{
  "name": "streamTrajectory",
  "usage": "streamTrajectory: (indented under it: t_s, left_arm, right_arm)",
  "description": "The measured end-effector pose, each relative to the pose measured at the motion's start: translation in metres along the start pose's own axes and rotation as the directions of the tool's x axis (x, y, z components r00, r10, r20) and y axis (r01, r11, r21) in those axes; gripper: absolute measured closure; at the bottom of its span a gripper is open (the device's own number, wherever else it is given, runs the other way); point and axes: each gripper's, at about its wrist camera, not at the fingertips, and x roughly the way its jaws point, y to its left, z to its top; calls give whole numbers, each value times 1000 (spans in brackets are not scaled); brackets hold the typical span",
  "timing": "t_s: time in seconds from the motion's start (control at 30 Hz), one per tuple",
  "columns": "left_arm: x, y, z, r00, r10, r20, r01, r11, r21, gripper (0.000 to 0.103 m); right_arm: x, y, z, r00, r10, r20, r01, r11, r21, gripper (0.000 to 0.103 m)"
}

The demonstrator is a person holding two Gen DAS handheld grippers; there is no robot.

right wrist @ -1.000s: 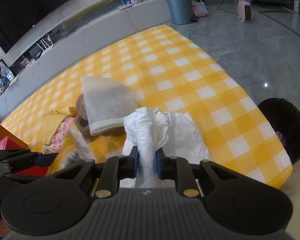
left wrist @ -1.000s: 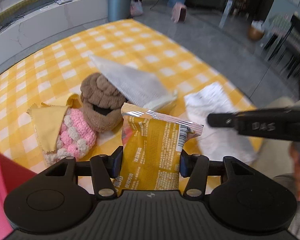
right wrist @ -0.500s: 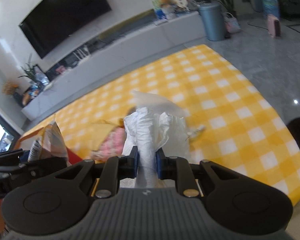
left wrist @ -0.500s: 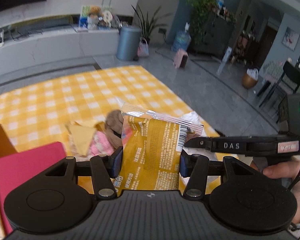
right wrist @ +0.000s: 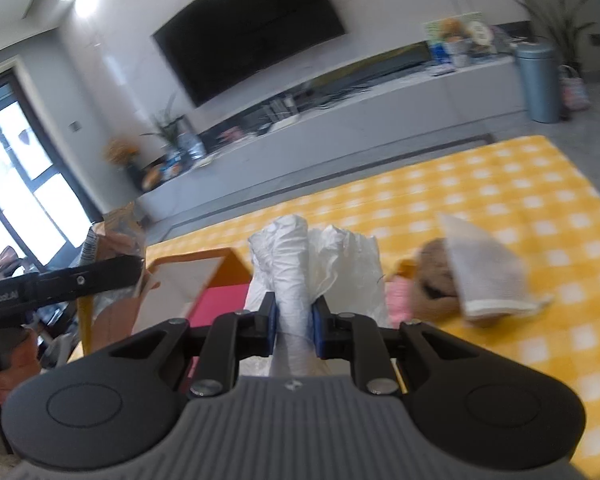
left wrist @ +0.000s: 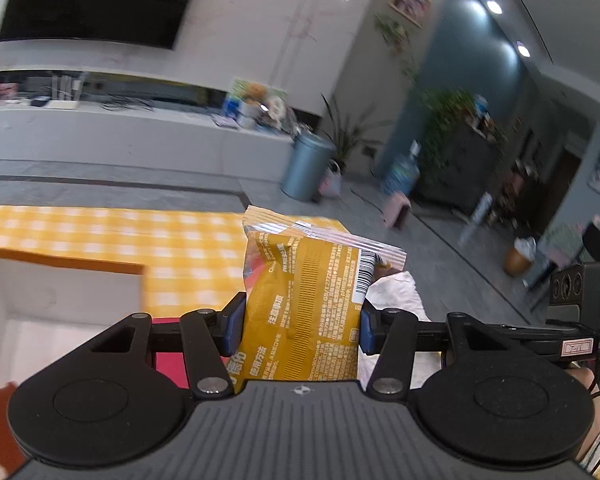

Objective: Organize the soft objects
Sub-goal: 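Carry the tissue and snack bag with both tools over the white box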

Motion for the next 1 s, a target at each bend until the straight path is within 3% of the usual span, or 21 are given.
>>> streamTrajectory:
  t_s: [0.23, 0.37, 0.53, 0.73, 0.87, 0.93, 1.0]
  left_arm:
    - [-40, 60, -1, 994, 11, 108, 2, 993, -117, 42]
    - [-51, 89, -1, 987, 67, 146, -43, 985, -164, 43]
    - [-65, 125, -3, 980, 91, 178, -54, 978, -203, 42]
    - [-74, 151, -12, 964, 169, 205, -117, 963, -244, 43]
    - [-70, 169, -19, 957, 213, 197, -153, 948, -278, 43]
    - [-73, 180, -23, 957, 223, 188, -161, 941, -297, 43]
    - [-76, 185, -28, 957, 230, 174, -171, 938, -301, 43]
  right_arm:
    - [4, 60, 1, 994, 111, 1, -111, 992, -62, 86]
    - [16, 112, 6, 987, 157, -7, -157, 977, -141, 86]
    - [56, 175, 2, 999, 34, -9, -35, 976, -214, 87]
    - [137, 216, -1, 994, 11, -109, -36, 971, -237, 87]
    - [211, 211, 1, 978, -15, -210, -15, 990, -141, 87]
    - [243, 214, 1, 960, -40, -279, -4, 987, -158, 87]
    - [268, 218, -1, 954, -68, -294, 19, 986, -168, 86]
